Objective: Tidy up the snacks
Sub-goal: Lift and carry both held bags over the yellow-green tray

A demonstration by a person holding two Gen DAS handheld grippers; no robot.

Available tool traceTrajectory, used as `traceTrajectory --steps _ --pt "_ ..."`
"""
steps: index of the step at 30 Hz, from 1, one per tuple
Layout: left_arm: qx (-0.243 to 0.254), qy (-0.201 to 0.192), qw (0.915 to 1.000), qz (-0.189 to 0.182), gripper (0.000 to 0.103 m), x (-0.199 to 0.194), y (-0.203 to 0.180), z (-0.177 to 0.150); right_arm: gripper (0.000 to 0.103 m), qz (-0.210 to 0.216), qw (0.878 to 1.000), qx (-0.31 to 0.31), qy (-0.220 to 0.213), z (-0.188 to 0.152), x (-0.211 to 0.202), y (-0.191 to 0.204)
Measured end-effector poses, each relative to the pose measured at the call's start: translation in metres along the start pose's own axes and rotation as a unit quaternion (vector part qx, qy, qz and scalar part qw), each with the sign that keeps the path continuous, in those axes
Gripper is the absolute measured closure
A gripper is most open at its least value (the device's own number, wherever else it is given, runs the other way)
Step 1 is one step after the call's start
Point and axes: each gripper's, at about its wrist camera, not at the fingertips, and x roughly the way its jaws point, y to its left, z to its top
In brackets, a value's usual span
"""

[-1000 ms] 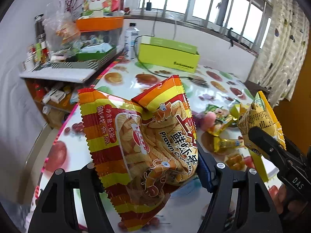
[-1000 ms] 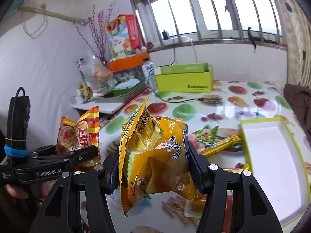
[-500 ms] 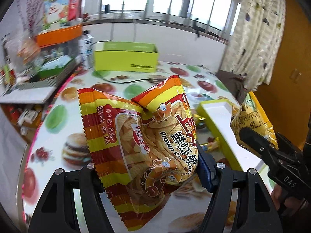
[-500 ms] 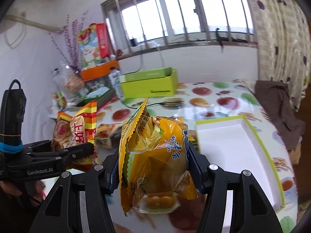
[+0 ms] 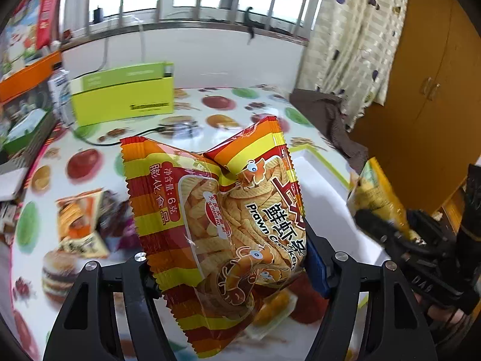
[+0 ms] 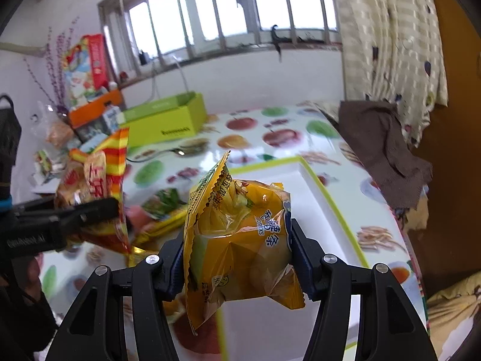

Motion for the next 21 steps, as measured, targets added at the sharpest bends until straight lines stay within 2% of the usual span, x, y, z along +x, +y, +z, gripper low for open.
traceTrajectory --steps 12,16,21 --pt "0.045 0.048 0.9967 -0.048 0.032 0.066 -0.044 0.031 0.044 -0.074 0.997 -0.012 0.029 -0.006 0.036 -0.032" --pt "0.077 0.051 0.9949 -0.040 0.032 0.085 -0.057 0.039 0.044 -0.094 0.995 -0.028 0.031 -0.007 0.044 -0.036" --pt "0.085 0.071 0.9929 -0.045 0.032 0.112 -0.065 0.048 0.044 -0.116 0.991 -0.050 0.036 -0.010 0.055 -0.035"
